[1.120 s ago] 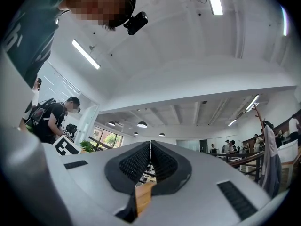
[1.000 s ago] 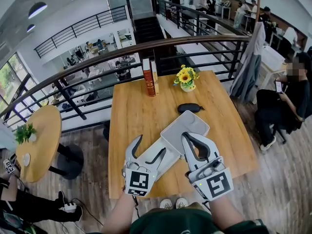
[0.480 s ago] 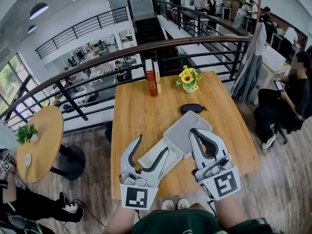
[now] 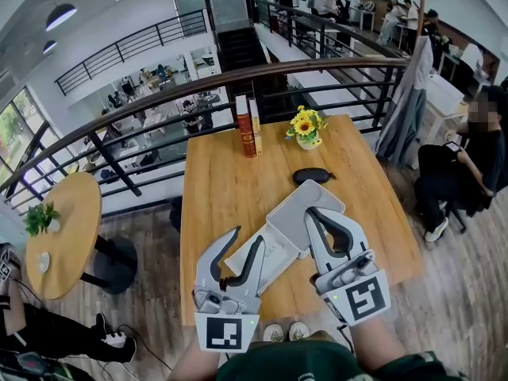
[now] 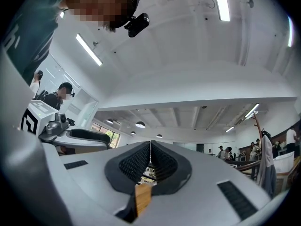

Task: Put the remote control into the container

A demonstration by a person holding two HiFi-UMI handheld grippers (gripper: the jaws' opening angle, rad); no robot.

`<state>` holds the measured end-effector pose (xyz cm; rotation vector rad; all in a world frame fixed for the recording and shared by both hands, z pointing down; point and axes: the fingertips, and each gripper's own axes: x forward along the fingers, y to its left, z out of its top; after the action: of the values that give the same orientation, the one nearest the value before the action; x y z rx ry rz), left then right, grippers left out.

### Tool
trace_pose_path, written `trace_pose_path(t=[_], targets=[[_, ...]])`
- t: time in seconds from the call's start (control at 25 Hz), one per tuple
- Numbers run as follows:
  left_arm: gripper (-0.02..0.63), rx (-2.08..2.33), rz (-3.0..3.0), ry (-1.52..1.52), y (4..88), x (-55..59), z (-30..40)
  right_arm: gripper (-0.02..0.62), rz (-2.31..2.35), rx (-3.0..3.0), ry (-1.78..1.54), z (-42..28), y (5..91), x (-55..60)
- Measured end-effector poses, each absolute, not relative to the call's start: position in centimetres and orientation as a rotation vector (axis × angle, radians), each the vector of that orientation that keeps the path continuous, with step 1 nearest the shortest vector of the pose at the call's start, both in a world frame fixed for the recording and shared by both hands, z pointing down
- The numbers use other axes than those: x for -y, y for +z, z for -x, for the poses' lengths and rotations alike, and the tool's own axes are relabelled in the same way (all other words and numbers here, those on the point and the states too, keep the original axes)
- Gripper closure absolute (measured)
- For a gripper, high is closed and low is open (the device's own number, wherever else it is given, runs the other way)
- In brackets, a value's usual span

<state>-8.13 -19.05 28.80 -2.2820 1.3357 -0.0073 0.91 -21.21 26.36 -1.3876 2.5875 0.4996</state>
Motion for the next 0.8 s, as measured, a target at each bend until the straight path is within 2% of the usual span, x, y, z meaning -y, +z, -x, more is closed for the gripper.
trace_pose_path(t=[0.52,0.8], targets=[[0.604,-1.383,2.273,0.045,27.8,19.5,9.5,0.577,1.334,-2.627,0.516,0.5,26.1,21.3],[0.607,-1.385,2.256,0.082,27.3,19.1,9.7,0.577,1.284,-2.651,0.525,1.1,26.3,21.2]])
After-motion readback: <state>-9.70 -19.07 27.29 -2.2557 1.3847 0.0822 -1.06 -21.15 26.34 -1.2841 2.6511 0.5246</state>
